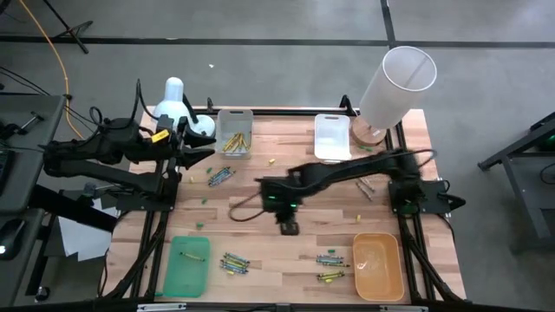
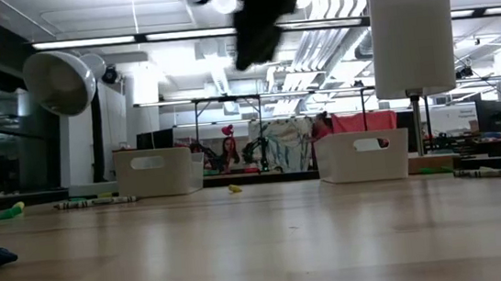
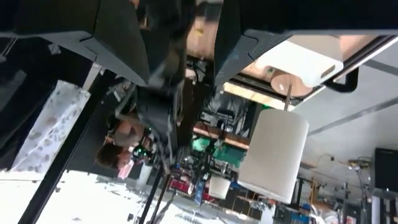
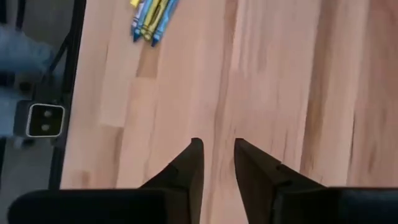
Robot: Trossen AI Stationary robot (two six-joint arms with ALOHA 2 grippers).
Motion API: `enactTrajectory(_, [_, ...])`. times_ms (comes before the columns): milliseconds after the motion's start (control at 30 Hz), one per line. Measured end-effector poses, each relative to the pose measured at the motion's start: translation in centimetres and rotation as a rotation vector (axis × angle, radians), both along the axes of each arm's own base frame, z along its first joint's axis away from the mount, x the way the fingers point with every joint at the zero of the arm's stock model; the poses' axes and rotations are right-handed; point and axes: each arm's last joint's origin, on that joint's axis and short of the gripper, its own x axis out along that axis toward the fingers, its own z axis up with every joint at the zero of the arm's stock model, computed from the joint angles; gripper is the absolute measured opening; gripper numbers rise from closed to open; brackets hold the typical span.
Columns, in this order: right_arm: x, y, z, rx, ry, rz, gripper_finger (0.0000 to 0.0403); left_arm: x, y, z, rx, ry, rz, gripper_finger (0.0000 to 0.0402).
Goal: Sort crayons
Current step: Put the green crayon into the green bin
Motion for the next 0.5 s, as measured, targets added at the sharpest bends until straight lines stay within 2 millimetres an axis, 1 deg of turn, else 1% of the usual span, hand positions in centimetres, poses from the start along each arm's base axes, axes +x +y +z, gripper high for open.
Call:
enactTrajectory(200, [-8.0, 0.4, 1.3, -0.01, -0.166, -0.266, 0.008, 1.6, -0.6, -0.6, 0.007, 0.051, -0.031, 0.0168])
enactTrajectory(267, [-10.2, 0.4, 1.6, -0.005, -0.237, -0.348, 0.008, 2.4, -0.9, -0.8, 0.012, 0.055, -0.041, 0.0168])
enactTrajectory(367, [-12.8, 0.3, 2.3, 0.034, -0.377, -0.437, 0.008, 4.1, -1.4, -1.6, 0.022, 0.011, -0.055, 0.0168])
enactTrajectory(500, [-14.8, -0.1, 2.8, 0.074, -0.541, -0.49, 0.008, 6.4, -2.2, -3.3, 0.045, -0.077, -0.065, 0.0168])
